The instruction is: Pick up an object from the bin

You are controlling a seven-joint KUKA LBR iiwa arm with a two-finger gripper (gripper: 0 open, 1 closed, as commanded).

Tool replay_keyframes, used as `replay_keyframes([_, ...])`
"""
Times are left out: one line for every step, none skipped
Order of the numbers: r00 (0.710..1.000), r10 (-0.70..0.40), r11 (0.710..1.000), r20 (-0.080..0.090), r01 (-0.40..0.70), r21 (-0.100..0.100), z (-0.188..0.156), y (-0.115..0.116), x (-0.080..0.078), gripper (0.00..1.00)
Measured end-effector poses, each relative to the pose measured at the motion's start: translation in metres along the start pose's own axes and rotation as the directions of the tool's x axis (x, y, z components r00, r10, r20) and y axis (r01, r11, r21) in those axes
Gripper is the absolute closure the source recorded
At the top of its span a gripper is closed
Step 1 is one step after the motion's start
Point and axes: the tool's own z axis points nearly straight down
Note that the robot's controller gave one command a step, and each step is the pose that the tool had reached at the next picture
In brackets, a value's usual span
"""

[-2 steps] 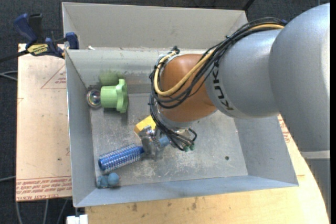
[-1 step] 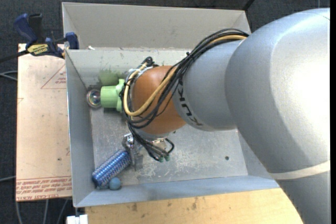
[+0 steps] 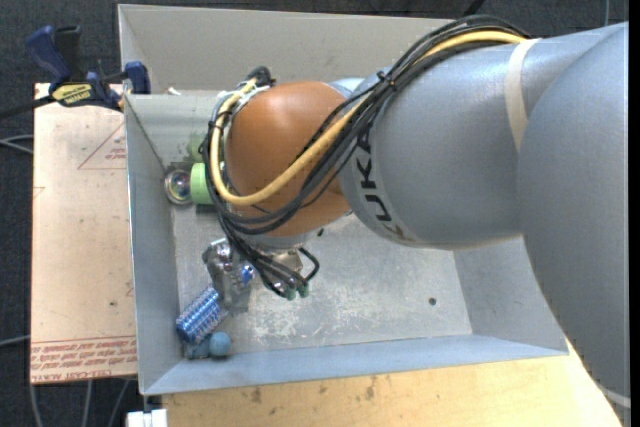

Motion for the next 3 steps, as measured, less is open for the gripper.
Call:
replay_keyframes([0.999, 0.049, 0.999, -0.005, -0.049, 0.002, -0.015, -0.003, 0.002, 1.00])
replay_keyframes([0.883, 0.469, 0.883, -0.007, -0.468, 0.007, 0.004, 0.010, -0.005, 1.00])
replay_keyframes([0.884, 0.467, 0.884, -0.007, -0.467, 0.007, 0.004, 0.010, -0.005, 0.00])
